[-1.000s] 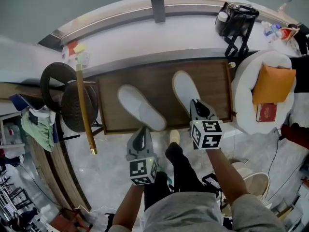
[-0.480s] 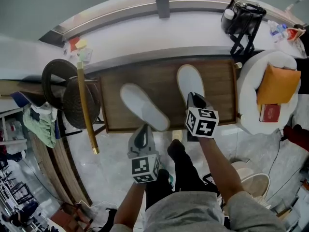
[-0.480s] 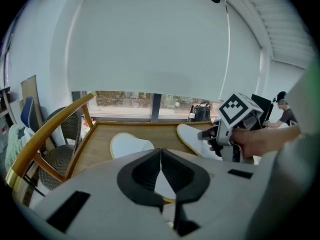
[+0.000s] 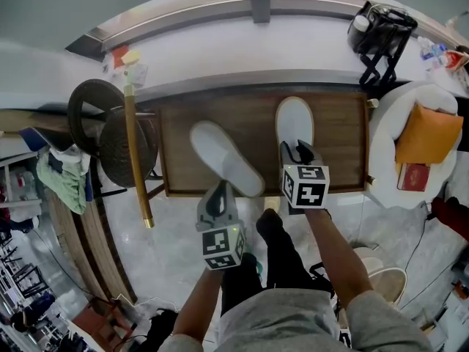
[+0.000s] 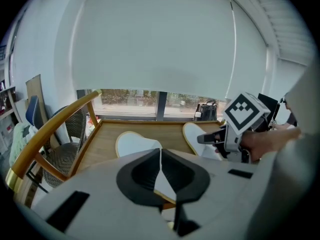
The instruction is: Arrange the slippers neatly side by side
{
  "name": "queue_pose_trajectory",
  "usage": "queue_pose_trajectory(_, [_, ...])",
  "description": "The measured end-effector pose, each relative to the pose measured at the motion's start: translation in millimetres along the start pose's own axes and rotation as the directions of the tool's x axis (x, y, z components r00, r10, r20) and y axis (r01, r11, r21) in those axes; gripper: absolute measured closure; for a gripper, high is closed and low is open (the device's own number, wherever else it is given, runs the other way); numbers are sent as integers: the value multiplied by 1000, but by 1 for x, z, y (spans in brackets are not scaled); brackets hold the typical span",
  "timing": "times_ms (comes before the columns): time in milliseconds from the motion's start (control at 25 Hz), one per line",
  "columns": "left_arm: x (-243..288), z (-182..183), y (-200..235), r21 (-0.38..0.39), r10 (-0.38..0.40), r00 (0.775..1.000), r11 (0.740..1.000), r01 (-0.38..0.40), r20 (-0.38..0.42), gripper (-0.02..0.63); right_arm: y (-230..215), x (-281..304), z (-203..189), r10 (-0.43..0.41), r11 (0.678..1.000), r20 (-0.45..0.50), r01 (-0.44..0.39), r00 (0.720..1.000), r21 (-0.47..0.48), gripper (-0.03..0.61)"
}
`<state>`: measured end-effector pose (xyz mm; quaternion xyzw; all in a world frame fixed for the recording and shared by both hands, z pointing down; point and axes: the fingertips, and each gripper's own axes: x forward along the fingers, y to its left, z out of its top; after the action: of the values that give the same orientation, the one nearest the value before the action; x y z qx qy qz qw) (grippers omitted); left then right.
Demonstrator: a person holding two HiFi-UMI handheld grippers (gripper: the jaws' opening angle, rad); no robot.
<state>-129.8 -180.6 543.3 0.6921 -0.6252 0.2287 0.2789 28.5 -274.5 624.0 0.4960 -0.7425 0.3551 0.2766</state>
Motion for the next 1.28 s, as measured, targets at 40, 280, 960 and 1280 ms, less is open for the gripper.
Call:
queue_pose_trajectory(40, [2, -1, 1, -2, 0, 1000, 1000, 0, -4, 597, 2, -3, 1, 7, 1000, 5, -7, 1000, -23, 432])
queue_pose_trajectory(280, [23, -9, 13, -14, 24, 999, 1000, -24, -25, 477, 17, -29, 4, 48, 986, 71, -36, 996, -163, 407])
queue_pose_trajectory(960, [71, -28, 53, 44, 186, 977, 982, -182, -108, 512, 19, -64, 8, 47, 979, 153, -15, 987, -204, 408])
queue_pose_trajectory(1280, [64, -16, 50, 107, 186, 982, 978, -180, -46, 577, 18, -64, 4, 60, 979, 155, -28, 986, -203, 408])
